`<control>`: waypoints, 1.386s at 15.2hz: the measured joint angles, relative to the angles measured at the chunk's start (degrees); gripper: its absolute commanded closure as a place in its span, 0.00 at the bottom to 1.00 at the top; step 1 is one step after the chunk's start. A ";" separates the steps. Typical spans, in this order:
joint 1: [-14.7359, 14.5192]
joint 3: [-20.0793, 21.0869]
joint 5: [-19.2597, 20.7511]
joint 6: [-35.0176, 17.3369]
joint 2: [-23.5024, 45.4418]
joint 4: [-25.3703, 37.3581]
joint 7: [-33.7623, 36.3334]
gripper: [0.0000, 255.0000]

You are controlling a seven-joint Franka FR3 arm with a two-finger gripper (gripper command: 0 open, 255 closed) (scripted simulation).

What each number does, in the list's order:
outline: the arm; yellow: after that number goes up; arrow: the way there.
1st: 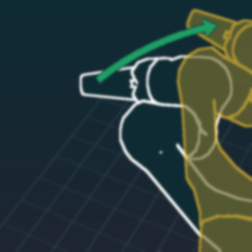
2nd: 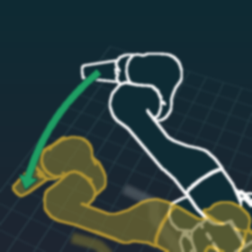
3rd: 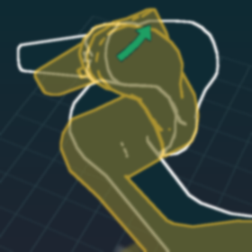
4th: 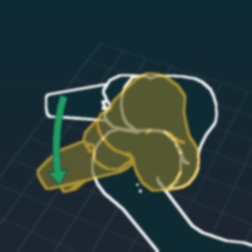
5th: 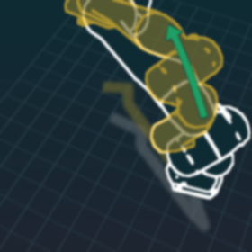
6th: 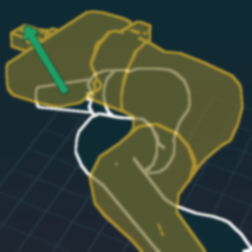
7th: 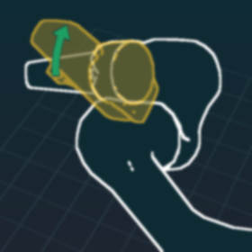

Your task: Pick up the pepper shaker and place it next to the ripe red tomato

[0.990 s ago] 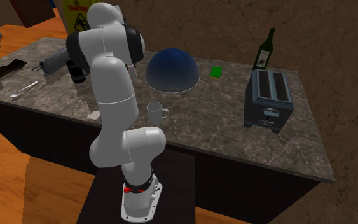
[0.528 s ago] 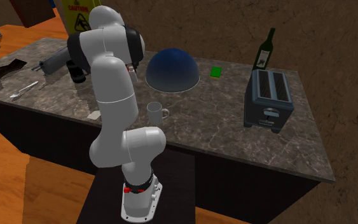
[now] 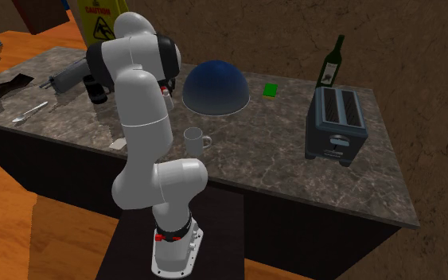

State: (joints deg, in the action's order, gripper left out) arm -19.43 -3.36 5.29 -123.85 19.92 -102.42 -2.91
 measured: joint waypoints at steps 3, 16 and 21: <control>0.00 0.00 0.01 -0.20 0.04 -0.14 0.02 1.00; -0.46 0.21 -0.05 5.33 -2.37 3.04 0.14 0.00; -0.38 0.16 -0.07 5.97 -2.91 3.08 -0.03 0.00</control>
State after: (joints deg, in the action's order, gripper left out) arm -19.81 -3.21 5.22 -117.88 17.01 -99.34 -2.94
